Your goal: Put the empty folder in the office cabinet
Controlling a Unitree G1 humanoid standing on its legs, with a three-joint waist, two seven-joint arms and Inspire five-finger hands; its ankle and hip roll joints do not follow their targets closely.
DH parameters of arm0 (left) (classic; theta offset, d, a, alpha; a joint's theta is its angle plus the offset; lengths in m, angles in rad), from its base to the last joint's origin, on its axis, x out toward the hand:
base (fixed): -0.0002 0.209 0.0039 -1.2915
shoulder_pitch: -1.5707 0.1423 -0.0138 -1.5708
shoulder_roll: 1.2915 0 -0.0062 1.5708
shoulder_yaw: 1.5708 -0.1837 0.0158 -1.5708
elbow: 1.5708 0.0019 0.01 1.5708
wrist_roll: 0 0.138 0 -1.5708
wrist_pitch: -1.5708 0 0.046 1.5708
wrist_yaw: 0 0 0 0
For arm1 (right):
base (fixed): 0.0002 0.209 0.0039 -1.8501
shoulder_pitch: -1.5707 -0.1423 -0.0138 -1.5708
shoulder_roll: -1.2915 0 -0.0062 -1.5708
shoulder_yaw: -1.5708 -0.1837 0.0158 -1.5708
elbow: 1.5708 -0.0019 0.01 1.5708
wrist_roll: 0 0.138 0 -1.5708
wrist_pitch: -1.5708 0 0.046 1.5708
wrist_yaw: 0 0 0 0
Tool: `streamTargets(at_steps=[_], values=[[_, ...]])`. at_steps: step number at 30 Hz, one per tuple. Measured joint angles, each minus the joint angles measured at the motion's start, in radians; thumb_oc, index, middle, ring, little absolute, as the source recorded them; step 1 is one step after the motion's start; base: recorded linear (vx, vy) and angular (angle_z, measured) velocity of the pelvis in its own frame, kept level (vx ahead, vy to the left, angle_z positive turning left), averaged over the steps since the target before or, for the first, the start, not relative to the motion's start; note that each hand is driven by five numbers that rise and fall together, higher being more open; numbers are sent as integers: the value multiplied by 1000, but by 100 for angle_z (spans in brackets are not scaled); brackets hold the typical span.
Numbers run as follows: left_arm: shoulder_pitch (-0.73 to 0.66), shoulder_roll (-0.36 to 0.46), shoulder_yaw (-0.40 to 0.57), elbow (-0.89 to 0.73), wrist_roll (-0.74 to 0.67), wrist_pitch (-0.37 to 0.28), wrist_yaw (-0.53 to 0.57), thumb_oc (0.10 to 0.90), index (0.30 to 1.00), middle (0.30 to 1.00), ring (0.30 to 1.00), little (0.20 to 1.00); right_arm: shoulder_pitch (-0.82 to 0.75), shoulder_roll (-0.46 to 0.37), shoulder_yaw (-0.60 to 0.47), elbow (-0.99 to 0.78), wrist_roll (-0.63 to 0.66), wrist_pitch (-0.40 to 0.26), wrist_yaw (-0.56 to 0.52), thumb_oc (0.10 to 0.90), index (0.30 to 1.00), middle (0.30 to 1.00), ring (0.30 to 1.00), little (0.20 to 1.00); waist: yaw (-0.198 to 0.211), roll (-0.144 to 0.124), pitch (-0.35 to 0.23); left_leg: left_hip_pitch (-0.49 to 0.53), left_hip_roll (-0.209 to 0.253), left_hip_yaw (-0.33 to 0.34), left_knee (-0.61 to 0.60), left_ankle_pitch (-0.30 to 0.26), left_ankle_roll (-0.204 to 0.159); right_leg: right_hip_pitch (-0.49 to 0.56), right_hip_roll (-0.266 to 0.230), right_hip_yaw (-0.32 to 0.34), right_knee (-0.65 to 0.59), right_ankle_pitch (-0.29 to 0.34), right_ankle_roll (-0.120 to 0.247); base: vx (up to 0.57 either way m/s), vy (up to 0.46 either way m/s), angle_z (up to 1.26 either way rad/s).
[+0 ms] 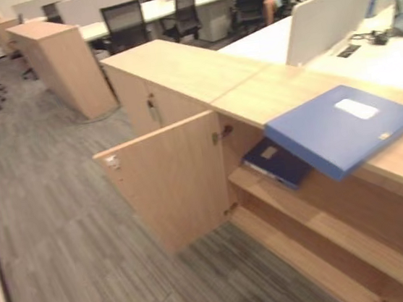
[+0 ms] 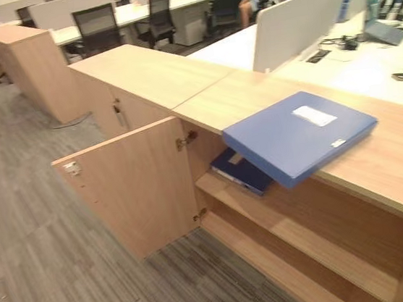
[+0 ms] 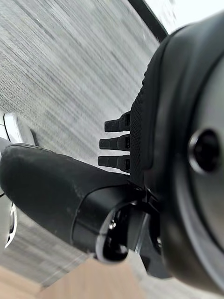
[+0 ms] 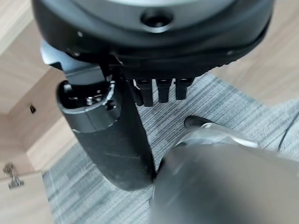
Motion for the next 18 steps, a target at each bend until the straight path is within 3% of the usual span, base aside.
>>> streamTargets(at_steps=[1,3,4,5,6,7,8,9,13,18], values=[[8,12,-1,-2,5,-2,0,800,900,900,900,900,-11,9,20,-17,0,-1,8,800,900,900,900,900,11,-7,2,4,23,46,0,-6,-15,-34,8,21,6,7,10,25,-79,-96],[-11,20,3,-3,5,3,-1,800,900,900,900,900,-21,15,39,-46,1,-8,14,800,900,900,900,900,-2,-16,9,-3,45,63,1,-10,-31,-62,31,34,-7,29,41,74,-137,-101],[-24,13,0,-1,7,4,3,800,900,900,900,900,-42,10,42,-51,1,-6,14,800,900,900,900,900,-5,3,40,13,76,65,-1,-5,-28,-98,43,42,47,7,58,112,-148,-94],[-42,8,0,-1,8,6,2,800,900,900,900,900,-47,6,48,-53,2,-6,14,800,900,900,900,900,-5,14,56,19,96,66,2,-4,-28,-125,57,43,49,-5,53,132,-163,-79],[-52,8,1,0,26,7,2,800,900,900,900,900,-57,2,60,-55,3,-8,14,800,900,900,900,900,-24,26,67,18,120,68,1,-3,-44,-143,80,43,-2,23,46,161,-168,-32],[-53,17,-1,3,46,6,2,800,900,900,900,900,-54,-4,54,-72,13,-5,14,800,900,900,900,900,-58,15,69,17,127,52,1,-4,-58,-122,96,43,-58,108,42,180,-192,-3],[-58,16,-1,5,57,6,4,800,900,900,900,900,-47,-11,55,-76,13,-6,14,800,900,900,900,900,-61,20,72,26,137,43,0,-3,-66,-100,116,38,-91,127,9,195,-197,4],[-62,7,-3,1,67,6,3,800,900,900,900,900,-40,-26,54,-75,13,-5,12,800,900,900,900,900,-60,32,78,43,153,44,2,-6,-78,-71,146,37,-128,132,3,261,-261,-19],[-45,-18,-26,-10,65,21,27,800,900,900,900,900,-3,-66,51,-82,14,-24,4,800,900,900,900,900,-68,67,69,66,208,44,29,-21,-121,-42,202,43,-130,99,-48,176,-213,-11],[-51,18,-92,-47,62,29,42,800,900,900,900,900,-7,-63,55,-84,25,-32,0,800,900,900,900,900,-83,51,72,40,230,41,92,-30,-132,-76,211,55,-42,54,-80,88,-195,-9]])
